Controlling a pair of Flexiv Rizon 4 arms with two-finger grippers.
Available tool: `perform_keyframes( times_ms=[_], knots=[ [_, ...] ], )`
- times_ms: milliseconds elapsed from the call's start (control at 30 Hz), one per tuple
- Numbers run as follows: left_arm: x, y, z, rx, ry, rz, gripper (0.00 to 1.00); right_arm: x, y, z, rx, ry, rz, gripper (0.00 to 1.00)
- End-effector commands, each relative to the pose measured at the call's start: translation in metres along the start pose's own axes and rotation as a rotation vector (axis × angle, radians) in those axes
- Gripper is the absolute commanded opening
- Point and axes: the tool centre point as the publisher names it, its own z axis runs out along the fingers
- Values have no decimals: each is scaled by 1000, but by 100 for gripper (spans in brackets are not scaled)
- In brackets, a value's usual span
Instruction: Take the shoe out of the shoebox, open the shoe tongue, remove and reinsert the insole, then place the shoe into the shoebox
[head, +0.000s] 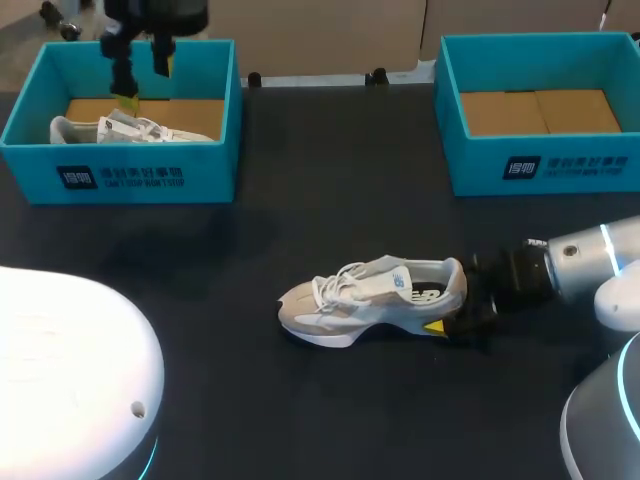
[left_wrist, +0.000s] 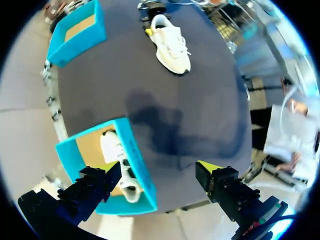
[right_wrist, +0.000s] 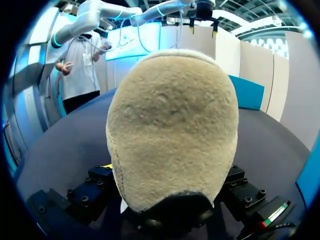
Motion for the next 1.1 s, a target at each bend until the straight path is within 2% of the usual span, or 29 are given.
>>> perform_keyframes(
  times_ms=[33, 567, 633, 733, 867, 900, 933, 967, 1067, 1100],
  knots=[
    [-9, -8, -4, -75, 28, -28, 100, 1, 1, 2, 3, -1, 0, 0],
    [-9, -8, -4, -75, 28, -28, 100, 1, 1, 2, 3, -1, 0, 0],
    [-8, -9, -6, 9, 45, -150, 100, 1, 1, 2, 3, -1, 0, 0],
    [-10, -13, -3, 37, 10, -391, 100, 1, 1, 2, 3, -1, 0, 0],
    [-6, -21, -1, 82, -49, -546, 100, 1, 1, 2, 3, -1, 0, 0],
    [-3, -25, -2, 106, -35, -613, 100, 1, 1, 2, 3, -1, 0, 0],
    [-3, -26, -2, 116, -19, -614, 100, 1, 1, 2, 3, -1, 0, 0],
    [-3, -29, -1, 127, 0, -716, 100, 1, 1, 2, 3, -1, 0, 0],
    [-3, -40, 4, 93, -73, -811, 100, 1, 1, 2, 3, -1, 0, 0],
    [-1, -42, 4, 107, -70, -816, 100, 1, 1, 2, 3, -1, 0, 0]
  ],
)
